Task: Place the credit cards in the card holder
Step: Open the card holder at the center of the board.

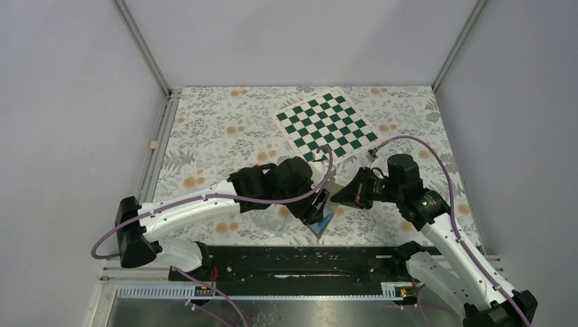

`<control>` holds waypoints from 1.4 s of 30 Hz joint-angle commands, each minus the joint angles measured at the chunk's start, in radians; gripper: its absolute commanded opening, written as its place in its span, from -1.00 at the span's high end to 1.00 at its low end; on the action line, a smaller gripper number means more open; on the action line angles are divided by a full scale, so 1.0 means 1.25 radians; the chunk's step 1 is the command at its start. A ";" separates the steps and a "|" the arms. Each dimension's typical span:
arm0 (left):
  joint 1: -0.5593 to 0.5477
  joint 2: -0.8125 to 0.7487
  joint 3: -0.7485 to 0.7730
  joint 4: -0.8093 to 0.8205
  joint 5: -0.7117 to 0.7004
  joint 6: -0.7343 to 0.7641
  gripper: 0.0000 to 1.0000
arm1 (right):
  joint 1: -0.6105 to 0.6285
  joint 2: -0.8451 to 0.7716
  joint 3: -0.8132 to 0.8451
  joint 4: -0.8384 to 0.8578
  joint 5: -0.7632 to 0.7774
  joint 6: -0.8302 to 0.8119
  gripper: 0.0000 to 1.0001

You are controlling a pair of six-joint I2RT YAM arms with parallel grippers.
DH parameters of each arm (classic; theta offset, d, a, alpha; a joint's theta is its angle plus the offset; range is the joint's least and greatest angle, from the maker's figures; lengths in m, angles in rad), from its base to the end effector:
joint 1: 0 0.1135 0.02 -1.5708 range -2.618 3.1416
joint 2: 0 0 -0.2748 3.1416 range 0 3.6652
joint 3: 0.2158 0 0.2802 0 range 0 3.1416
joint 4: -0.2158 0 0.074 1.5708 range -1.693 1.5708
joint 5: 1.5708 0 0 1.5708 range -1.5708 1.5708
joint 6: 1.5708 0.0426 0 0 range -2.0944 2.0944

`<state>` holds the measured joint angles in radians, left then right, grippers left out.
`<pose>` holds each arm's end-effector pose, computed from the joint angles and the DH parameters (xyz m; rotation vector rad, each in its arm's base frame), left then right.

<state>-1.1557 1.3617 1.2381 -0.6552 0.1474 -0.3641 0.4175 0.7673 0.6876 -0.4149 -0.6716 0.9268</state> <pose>0.1252 -0.2996 0.3265 1.0470 2.3031 -0.8636 0.1669 0.1030 0.2913 0.1139 2.3091 1.4592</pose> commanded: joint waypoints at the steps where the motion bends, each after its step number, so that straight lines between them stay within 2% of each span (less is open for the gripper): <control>1: -0.006 0.005 0.038 -0.023 -0.062 0.018 -0.03 | -0.004 0.000 0.040 0.008 -0.012 -0.009 1.00; 5: -0.007 -0.001 0.039 -0.051 -0.156 0.008 0.15 | -0.004 -0.002 0.037 0.009 -0.018 -0.011 1.00; 8: -0.008 -0.019 0.033 -0.053 -0.226 -0.008 0.17 | -0.004 -0.002 0.035 0.009 -0.026 -0.014 1.00; 11: -0.009 -0.031 0.027 -0.050 -0.283 -0.021 0.06 | -0.004 -0.006 0.035 0.010 -0.034 -0.017 1.00; 15: -0.013 -0.034 0.012 -0.034 -0.299 -0.025 -0.11 | -0.004 -0.015 0.038 0.010 -0.042 -0.018 1.00; 20: -0.014 -0.055 0.015 -0.029 -0.269 -0.019 -0.22 | -0.004 -0.024 0.025 0.008 -0.035 -0.016 1.00; 24: -0.022 -0.079 0.023 0.016 -0.154 0.009 -0.33 | -0.004 -0.021 0.019 0.003 -0.029 -0.017 1.00; 30: -0.046 -0.014 0.072 0.003 -0.028 0.037 -0.39 | -0.004 -0.011 0.019 0.003 -0.023 -0.020 1.00; 35: -0.059 0.050 0.105 -0.049 -0.049 0.042 -0.33 | -0.004 -0.009 0.021 0.001 -0.021 -0.019 1.00; 42: -0.060 0.042 0.089 -0.071 -0.114 0.042 -0.14 | -0.003 -0.010 0.016 0.001 -0.023 -0.020 1.00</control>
<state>-1.2270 1.4464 1.3273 -0.7197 0.0528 -0.3294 0.4168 0.7586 0.6891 -0.4248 -0.6891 0.9085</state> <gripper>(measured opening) 0.581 0.033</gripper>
